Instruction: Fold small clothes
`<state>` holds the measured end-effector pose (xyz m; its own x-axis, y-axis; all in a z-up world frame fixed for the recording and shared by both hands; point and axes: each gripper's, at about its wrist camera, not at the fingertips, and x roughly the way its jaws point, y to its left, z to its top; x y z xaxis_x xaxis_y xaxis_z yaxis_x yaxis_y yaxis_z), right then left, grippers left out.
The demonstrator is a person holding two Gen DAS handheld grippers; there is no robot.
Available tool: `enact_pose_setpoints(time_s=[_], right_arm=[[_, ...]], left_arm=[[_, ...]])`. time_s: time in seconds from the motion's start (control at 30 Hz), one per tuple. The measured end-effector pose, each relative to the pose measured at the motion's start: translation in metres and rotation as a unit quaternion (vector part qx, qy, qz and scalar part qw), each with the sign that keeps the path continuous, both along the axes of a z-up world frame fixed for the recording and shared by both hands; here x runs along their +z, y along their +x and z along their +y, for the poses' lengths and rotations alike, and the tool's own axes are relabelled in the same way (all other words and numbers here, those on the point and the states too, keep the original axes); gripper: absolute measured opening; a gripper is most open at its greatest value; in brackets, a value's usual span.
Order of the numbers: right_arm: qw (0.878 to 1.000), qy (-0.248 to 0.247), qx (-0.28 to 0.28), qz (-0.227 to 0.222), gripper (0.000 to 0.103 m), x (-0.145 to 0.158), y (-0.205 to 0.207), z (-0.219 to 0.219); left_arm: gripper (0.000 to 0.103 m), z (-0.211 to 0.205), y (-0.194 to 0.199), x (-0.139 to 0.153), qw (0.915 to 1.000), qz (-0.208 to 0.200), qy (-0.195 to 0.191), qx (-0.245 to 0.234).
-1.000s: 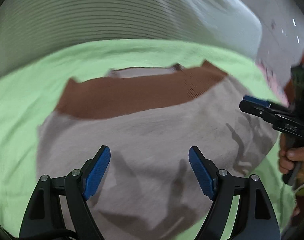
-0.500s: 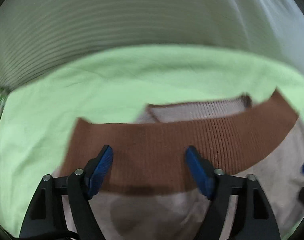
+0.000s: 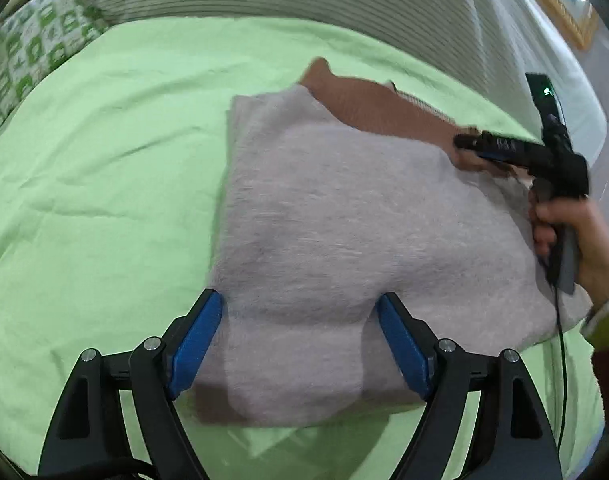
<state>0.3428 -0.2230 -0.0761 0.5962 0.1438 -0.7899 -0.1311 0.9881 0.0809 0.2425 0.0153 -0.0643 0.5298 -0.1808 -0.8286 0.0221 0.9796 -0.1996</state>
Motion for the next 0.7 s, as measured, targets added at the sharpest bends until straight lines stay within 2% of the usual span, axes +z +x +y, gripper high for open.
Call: enact_pose_setpoints(time_s=[0.07, 0.1, 0.13, 0.2, 0.33, 0.43, 0.53, 0.6, 0.7], right_arm=[[0.995, 0.028, -0.096, -0.012, 0.051, 0.008, 0.009, -0.030], [0.992, 0.049, -0.114, -0.026, 0.051, 0.016, 0.004, -0.038], [0.991, 0.057, -0.119, -0.035, 0.053, 0.020, -0.002, -0.040], [0.990, 0.080, -0.101, -0.059, 0.053, 0.035, -0.030, -0.040], [0.991, 0.098, -0.040, -0.085, 0.055, 0.051, -0.112, -0.029], [0.993, 0.103, -0.010, -0.062, 0.056, 0.036, -0.156, -0.030], [0.996, 0.074, 0.004, -0.040, 0.056, 0.020, -0.185, -0.038], [0.998, 0.033, -0.037, -0.038, 0.056, 0.011, -0.204, -0.059], [0.989, 0.042, -0.135, -0.035, 0.056, -0.002, -0.233, -0.124]], left_arm=[[0.087, 0.003, -0.001, 0.002, 0.9998, 0.004, 0.013, 0.014], [0.087, 0.011, -0.004, 0.003, 0.9996, 0.008, 0.012, 0.026], [0.087, 0.017, -0.008, 0.004, 0.9994, 0.010, -0.007, 0.033], [0.087, 0.027, -0.016, 0.004, 0.9976, 0.019, -0.044, 0.050], [0.087, 0.039, -0.035, -0.001, 0.9937, 0.034, -0.081, 0.069], [0.088, 0.034, -0.045, -0.002, 0.9904, 0.050, -0.104, 0.076], [0.088, 0.035, -0.044, -0.003, 0.9907, 0.058, -0.095, 0.078], [0.088, 0.037, -0.049, -0.001, 0.9890, 0.061, -0.104, 0.085], [0.090, 0.040, -0.050, -0.004, 0.9844, 0.072, -0.126, 0.100]])
